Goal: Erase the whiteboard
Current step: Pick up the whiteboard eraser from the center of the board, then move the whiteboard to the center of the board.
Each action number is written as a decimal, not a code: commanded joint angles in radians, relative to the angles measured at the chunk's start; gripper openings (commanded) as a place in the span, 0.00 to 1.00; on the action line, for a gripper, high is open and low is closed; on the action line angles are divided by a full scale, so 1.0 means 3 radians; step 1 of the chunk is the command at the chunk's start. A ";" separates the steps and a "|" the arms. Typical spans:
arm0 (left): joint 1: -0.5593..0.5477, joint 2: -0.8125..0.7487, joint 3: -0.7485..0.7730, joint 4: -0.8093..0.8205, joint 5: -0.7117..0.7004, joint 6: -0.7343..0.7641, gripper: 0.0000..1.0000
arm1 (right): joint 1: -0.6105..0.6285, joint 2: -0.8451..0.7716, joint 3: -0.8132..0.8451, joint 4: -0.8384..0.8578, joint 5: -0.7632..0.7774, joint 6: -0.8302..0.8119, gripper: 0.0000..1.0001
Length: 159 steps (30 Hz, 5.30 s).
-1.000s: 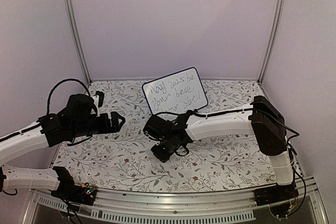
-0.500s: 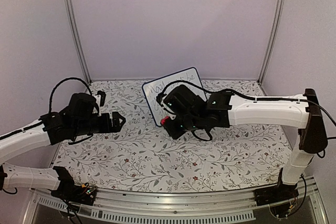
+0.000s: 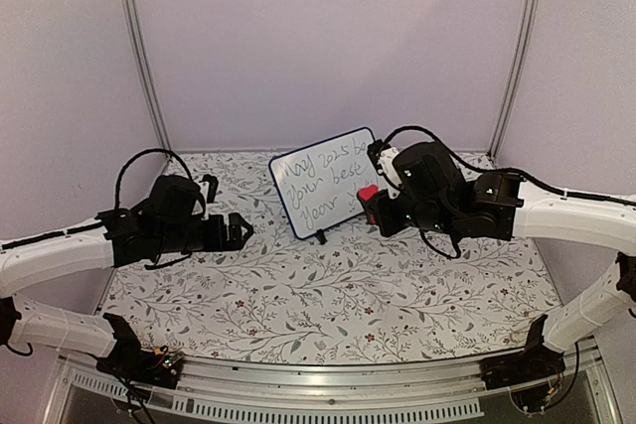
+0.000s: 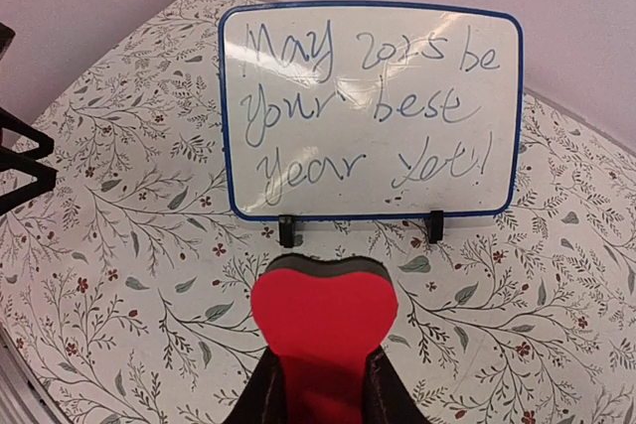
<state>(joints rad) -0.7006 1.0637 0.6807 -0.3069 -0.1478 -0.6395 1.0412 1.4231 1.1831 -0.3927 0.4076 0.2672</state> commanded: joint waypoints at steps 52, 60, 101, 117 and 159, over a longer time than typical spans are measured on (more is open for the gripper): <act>-0.0771 0.2099 0.1031 0.0982 -0.0928 -0.0291 0.97 | -0.0065 -0.0610 -0.0459 0.0308 0.0497 0.0242 0.16; -0.1066 0.2526 0.1797 -0.0028 -0.1184 -0.1016 0.91 | -0.0081 -0.0715 -0.0451 0.0185 0.0611 0.0270 0.16; -0.1069 0.4154 0.3523 -0.0996 -0.1701 -0.1457 0.49 | -0.0097 -0.0759 -0.0458 0.0179 0.0363 0.0204 0.17; -0.0986 0.4297 0.3580 -0.0976 -0.1733 -0.1463 0.42 | -0.0096 -0.0747 -0.0457 0.0199 0.0304 0.0198 0.17; -0.1009 0.4036 0.3008 -0.0915 -0.1709 -0.1647 0.01 | -0.0096 -0.0611 -0.0485 0.0245 0.0117 0.0250 0.17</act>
<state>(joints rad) -0.9901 2.3108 1.6390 -0.5346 -0.7097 -1.1110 1.0180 1.2324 1.0454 -0.3420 0.4519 0.3367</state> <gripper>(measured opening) 0.112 0.203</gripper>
